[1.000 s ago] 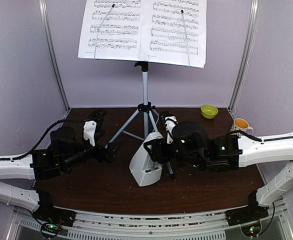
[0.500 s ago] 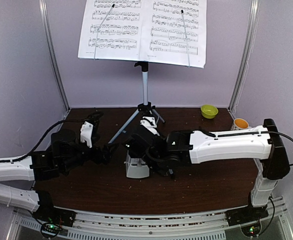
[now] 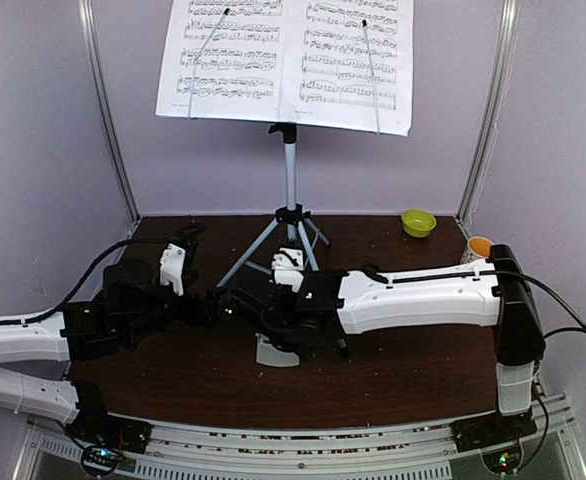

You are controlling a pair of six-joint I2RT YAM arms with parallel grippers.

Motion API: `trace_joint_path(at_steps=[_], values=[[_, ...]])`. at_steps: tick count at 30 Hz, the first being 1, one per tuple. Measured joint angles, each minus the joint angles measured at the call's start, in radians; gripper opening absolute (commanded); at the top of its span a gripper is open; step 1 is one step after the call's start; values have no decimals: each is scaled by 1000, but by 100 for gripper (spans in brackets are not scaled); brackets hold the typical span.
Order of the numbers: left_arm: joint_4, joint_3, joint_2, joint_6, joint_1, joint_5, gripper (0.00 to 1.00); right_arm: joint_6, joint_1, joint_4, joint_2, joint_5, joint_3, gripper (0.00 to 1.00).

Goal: Set up the instrument practice props

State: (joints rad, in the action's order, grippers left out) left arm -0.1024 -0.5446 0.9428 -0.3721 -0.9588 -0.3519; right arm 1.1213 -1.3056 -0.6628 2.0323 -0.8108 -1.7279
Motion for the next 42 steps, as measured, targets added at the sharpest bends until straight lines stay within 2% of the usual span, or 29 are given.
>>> trace_joint_path(at_steps=[2,8,13,19,22,26,31,36,42], values=[[2,0,0,-5,3,0,98,12,0,10,0,-4,-15,100],[28,0,-3,-18,3,1,98,-13,-3,111,-32,6,23,100],[48,-2,0,-19,-21,11,98,-103,-6,288,-216,24,236,100],[45,-75,83,-15,-153,-2,98,-277,15,542,-490,75,465,100],[35,-135,156,-39,-202,-24,98,-354,77,717,-602,185,634,100],[21,-191,251,-111,-230,-84,98,-416,183,857,-692,293,836,100],[78,-292,381,-230,-236,-163,98,-471,247,934,-805,364,988,100],[101,-356,475,-301,-238,-213,97,-510,299,1006,-891,435,1057,100],[159,-403,570,-362,-239,-273,92,-523,340,1038,-917,505,1105,100]])
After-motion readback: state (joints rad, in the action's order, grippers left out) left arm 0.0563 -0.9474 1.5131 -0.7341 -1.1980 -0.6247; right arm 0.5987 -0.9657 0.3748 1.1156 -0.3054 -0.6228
